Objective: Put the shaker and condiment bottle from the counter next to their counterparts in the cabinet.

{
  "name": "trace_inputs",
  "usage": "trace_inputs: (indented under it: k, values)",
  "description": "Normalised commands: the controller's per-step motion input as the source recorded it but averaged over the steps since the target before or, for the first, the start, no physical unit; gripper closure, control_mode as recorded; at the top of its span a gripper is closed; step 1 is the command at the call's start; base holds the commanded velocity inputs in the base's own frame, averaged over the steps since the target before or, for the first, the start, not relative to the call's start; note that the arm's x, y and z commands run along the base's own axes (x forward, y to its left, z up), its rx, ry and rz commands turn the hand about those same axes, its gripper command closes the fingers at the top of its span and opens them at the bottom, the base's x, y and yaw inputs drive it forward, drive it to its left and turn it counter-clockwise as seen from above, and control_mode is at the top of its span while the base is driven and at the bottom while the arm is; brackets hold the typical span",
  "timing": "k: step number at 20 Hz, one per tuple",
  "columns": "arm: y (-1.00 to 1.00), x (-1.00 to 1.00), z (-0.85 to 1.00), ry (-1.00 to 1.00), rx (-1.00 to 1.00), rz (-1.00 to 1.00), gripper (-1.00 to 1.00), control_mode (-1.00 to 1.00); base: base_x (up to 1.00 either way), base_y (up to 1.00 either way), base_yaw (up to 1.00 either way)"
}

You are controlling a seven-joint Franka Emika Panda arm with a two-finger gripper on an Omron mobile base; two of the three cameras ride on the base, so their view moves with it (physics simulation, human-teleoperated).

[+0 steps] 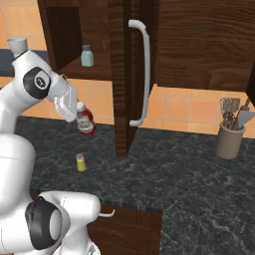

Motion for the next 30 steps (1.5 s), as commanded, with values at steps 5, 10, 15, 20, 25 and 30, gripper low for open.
trace_inputs:
  k: [5, 10, 15, 20, 25, 30]
  values:
    - [0.0, 0.0, 0.79, -0.09, -0.02, 0.09, 1.0, -1.0, 0.0, 0.0, 0.0]
    - [-0.06, 0.0, 0.62, -0.09, -0.08, 0.13, 1.0, -1.0, 0.0, 0.0, 0.0]
    - [-0.19, 0.0, 0.49, -0.08, -0.12, 0.18, 1.0, -1.0, 0.0, 0.0, 0.0]
    - [-0.15, 0.02, 0.51, -0.02, -0.06, 0.16, 1.0, -1.0, 0.0, 0.0, 0.0]
    - [-0.13, 0.26, 0.54, 0.0, 0.0, 0.11, 1.0, -1.0, 0.0, 0.0, 0.0]
    - [-0.04, 0.39, 0.5, 0.0, 0.0, 0.09, 1.0, -1.0, 0.0, 0.0, 0.0]
